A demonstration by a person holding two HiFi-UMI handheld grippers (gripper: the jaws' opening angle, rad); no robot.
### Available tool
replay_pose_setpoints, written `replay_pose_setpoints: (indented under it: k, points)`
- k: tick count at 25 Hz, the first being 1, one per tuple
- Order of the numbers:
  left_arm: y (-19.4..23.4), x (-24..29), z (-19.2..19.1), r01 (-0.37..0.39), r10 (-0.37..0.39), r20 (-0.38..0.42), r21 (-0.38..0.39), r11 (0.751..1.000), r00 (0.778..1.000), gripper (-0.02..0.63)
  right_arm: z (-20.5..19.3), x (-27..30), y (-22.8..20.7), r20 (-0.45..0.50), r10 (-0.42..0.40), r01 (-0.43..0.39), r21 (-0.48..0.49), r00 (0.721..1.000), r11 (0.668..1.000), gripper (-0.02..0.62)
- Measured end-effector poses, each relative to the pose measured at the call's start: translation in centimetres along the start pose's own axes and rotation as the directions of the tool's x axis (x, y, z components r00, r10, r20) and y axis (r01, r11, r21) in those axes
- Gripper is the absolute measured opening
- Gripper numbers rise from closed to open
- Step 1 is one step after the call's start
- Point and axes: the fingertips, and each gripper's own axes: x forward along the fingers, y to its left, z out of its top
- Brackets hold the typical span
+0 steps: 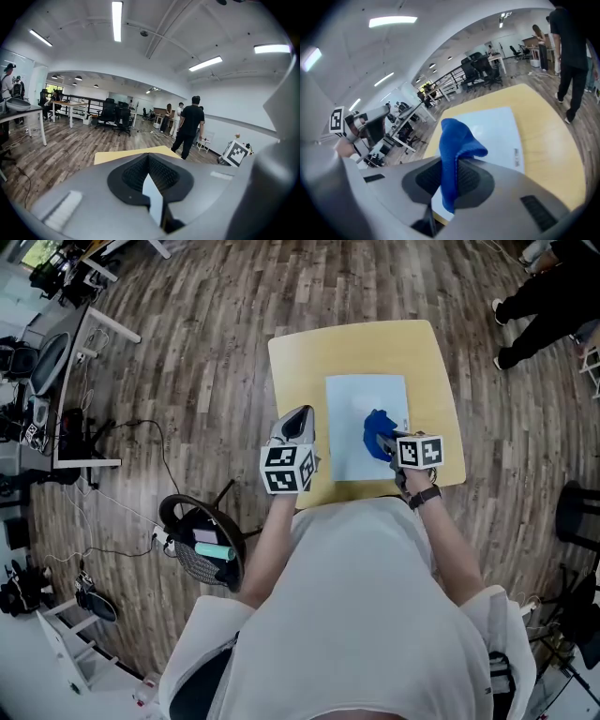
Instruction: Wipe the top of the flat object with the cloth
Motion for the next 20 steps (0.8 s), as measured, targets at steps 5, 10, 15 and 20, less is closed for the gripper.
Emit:
replay_pose_setpoints:
  k: [5,10,15,20]
  points:
    - [1.3,-1.6,-0.4,-0.041,0.041,0.007,-0.021,0.999,0.999,0.008,-0.8,4.6,8.6,-0.069,0.193,-0.195,-0.027,0.979,0.98,0.055]
    - [1.8,-2.9,-1.3,-0.067,0.068,0.01,-0.035,0.997,0.998,0.008,-4.3,9.4,10.8,-0.178,0.201,-0.214,-0.057,0.963,0.975,0.055]
    - [1.7,-3.3,-2.0,-0.063,0.064,0.013,-0.039,0.997,0.998,0.008,-6.3,8.7,8.0,-0.18,0.129,-0.143,-0.067,0.975,0.987,0.055]
    - [0.9,-2.7,-2.3,-0.028,0.028,0.006,-0.031,0.999,1.0,0.008,-6.5,4.4,3.0,-0.126,0.023,-0.03,-0.054,0.992,0.998,0.055]
